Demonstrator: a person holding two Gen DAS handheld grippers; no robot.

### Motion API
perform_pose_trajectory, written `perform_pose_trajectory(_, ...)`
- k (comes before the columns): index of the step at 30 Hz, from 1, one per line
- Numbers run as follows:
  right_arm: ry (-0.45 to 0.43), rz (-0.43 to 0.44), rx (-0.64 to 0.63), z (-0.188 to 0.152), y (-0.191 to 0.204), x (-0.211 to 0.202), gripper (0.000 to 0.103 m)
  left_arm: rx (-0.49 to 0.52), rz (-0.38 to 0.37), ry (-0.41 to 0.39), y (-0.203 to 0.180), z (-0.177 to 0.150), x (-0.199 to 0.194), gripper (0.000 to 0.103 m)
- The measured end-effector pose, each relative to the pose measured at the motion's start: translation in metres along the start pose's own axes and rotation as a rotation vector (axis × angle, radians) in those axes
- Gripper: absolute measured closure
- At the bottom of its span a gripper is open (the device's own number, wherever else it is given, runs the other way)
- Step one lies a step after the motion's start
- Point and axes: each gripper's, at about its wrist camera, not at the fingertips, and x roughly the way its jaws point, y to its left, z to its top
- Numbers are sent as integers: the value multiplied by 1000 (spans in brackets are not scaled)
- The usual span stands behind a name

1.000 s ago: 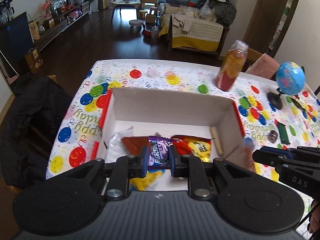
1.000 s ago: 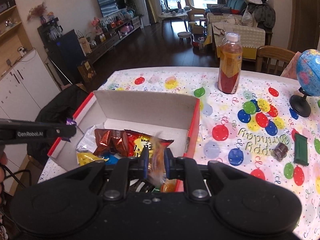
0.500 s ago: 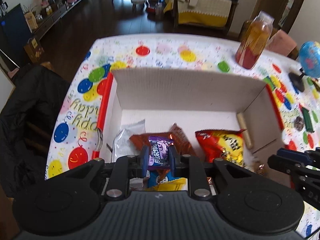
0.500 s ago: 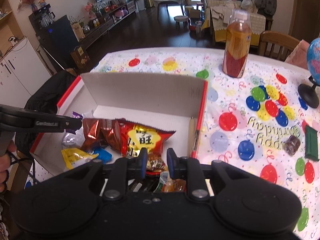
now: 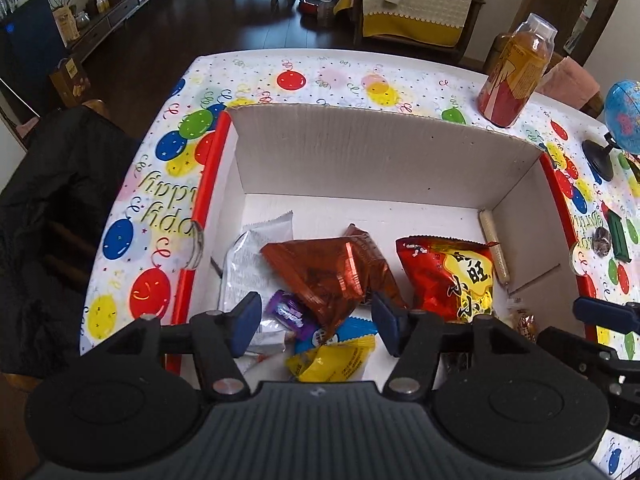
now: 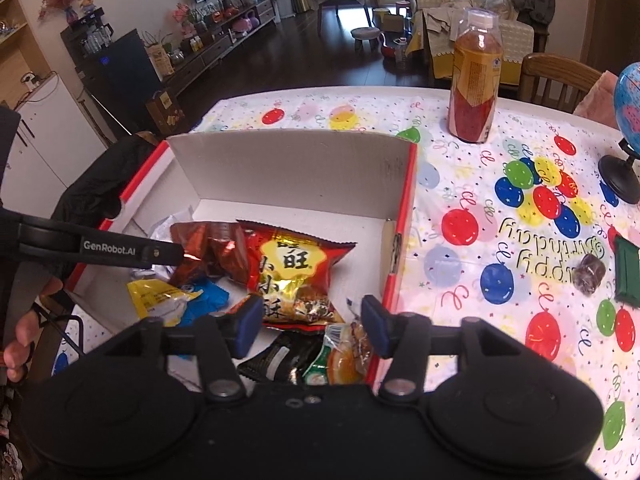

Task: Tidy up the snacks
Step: 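Open both tools to drop the purple candy and brown packet into the box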

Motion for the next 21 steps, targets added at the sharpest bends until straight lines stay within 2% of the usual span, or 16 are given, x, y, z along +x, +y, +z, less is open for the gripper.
perform_pose_trajectory(4,-32,6,-18,-1,6,-13,26,-7,-6,-20,1,-5,-12,34)
perform_pose_trajectory(13,-89,8,15,-6,3,-44,14,-17,-31,-79,-4,-14,-45,22)
perform_pose_trajectory(18,-126,12,46,-12,-5,-67,8,-8,-80,-119,-14,-19,-67,20)
perform_pose_trajectory(21,-151,24,60,-17,-11,-82,1,9,-108,-148,-25,-23,-79,16)
